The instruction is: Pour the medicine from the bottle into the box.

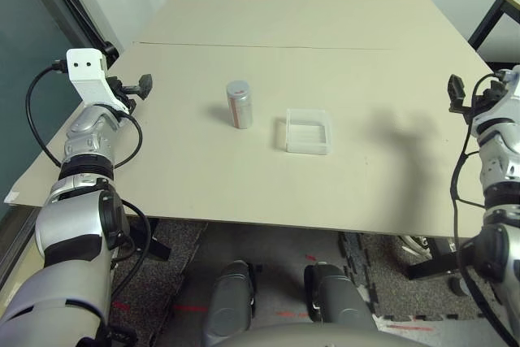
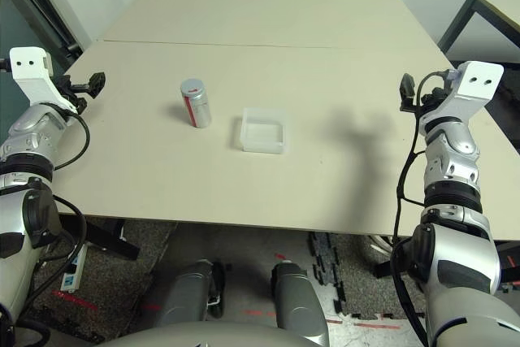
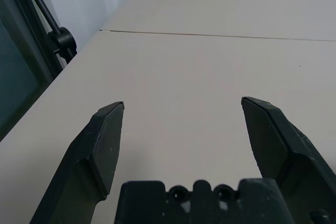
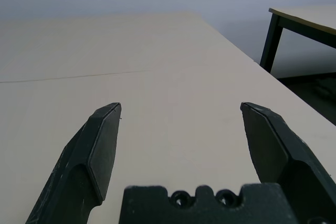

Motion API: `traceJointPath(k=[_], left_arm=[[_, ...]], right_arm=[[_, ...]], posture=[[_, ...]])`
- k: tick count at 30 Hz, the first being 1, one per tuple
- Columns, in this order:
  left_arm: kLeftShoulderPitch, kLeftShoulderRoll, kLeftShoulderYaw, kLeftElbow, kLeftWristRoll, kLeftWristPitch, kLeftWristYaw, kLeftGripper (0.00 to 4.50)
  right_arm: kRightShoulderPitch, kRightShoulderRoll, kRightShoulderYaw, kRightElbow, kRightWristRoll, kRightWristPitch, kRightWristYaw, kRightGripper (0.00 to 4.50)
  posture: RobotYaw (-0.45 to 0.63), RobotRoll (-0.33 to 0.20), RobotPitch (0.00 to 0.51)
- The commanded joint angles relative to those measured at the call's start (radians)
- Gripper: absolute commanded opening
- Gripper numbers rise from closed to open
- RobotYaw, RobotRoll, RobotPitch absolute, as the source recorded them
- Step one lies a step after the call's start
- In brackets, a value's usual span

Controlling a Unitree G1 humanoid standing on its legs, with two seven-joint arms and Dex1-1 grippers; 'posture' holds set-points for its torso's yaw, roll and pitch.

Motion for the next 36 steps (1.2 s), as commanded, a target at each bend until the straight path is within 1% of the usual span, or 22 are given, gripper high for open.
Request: traceJointPath(k=[1, 4, 8, 15, 17, 19, 20, 23, 26, 28, 30, 36], left_arm=[[0.020, -0.005, 0.000, 0.006, 0.001, 0.001, 0.001, 4.49], [0.030, -0.013, 0.004, 0.016, -0.002, 0.004, 0.008, 4.49], [0.019, 0.002, 0.009, 0.001, -0.011, 0.019, -0.021, 4.49], [0.009, 0.064, -0.018, -0.109, -0.018, 0.105, -0.192, 4.49], [0.027, 0.077, -0.026, -0.197, -0.028, 0.140, -0.248, 4.49], [0.083, 0.072, -0.050, -0.349, -0.052, 0.220, -0.318, 4.49], [0.104, 0.072, -0.056, -0.402, -0.063, 0.253, -0.337, 4.49], [0.188, 0.059, -0.081, -0.635, -0.116, 0.402, -0.374, 4.49], [0.235, 0.054, -0.089, -0.769, -0.146, 0.495, -0.374, 4.49], [0.266, 0.043, -0.108, -0.863, -0.165, 0.550, -0.380, 4.49], [0.290, 0.025, -0.127, -0.934, -0.178, 0.588, -0.378, 4.49], [0.326, -0.039, -0.149, -1.008, -0.198, 0.637, -0.344, 4.49]], right_arm=[[0.013, 0.005, -0.015, -0.031, 0.012, 0.001, -0.008, 4.50], [0.026, 0.000, -0.011, -0.044, 0.012, 0.008, 0.001, 4.50], [0.034, -0.020, 0.001, -0.088, 0.017, 0.040, 0.047, 4.50], [0.036, -0.115, 0.029, -0.220, 0.058, 0.208, 0.271, 4.50], [0.035, -0.151, 0.061, -0.261, 0.071, 0.268, 0.386, 4.50], [0.033, -0.173, 0.099, -0.312, 0.084, 0.325, 0.484, 4.50], [0.033, -0.176, 0.109, -0.334, 0.087, 0.346, 0.506, 4.50], [0.023, -0.174, 0.154, -0.419, 0.108, 0.428, 0.591, 4.50], [0.031, -0.165, 0.178, -0.491, 0.122, 0.488, 0.628, 4.50], [0.052, -0.153, 0.216, -0.576, 0.138, 0.543, 0.663, 4.50], [0.075, -0.145, 0.246, -0.647, 0.151, 0.592, 0.688, 4.50], [0.104, -0.124, 0.275, -0.751, 0.170, 0.695, 0.678, 4.50]], posture=[[0.00, 0.000, 0.100], [-0.01, 0.000, 0.113], [-0.01, 0.000, 0.121], [0.02, 0.000, 0.124], [0.04, 0.000, 0.125], [0.05, 0.000, 0.125], [0.05, 0.000, 0.127], [0.06, 0.000, 0.130], [0.06, 0.000, 0.130], [0.06, 0.000, 0.128], [0.06, 0.000, 0.126], [0.05, 0.000, 0.117]])
